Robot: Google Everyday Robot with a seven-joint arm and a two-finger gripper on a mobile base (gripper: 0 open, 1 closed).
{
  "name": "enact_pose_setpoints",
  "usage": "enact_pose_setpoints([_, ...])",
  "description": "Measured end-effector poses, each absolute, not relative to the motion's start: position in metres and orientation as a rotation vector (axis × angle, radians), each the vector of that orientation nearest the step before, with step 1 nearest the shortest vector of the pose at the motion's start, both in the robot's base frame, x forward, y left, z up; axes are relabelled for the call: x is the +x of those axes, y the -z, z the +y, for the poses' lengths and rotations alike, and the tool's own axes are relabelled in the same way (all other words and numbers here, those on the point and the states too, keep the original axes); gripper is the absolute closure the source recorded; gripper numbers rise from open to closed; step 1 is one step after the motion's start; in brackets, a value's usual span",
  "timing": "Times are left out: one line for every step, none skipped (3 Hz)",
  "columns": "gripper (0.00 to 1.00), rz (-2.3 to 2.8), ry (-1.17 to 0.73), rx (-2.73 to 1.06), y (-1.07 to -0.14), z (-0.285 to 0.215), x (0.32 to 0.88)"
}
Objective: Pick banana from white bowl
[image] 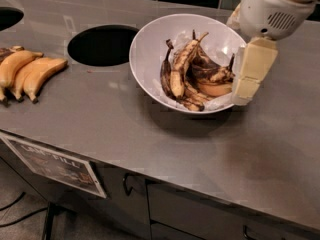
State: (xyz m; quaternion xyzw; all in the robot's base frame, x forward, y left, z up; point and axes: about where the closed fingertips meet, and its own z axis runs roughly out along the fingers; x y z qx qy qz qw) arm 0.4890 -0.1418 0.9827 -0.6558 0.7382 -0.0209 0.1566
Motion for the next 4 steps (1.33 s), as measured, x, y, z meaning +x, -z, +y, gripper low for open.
enact_pose_setpoints([0.00,2.182,0.067,-1.854,-0.966,-0.133,0.512])
enact_pose_setpoints([0.00,2.182,0.067,-1.854,-0.966,-0.133,0.512])
enact_pose_setpoints([0.00,2.150,0.070,-1.872,-0.965,-0.123,0.518])
enact_pose_setpoints([0.00,2.135,0.064,-1.886,-0.963,-0.117,0.522])
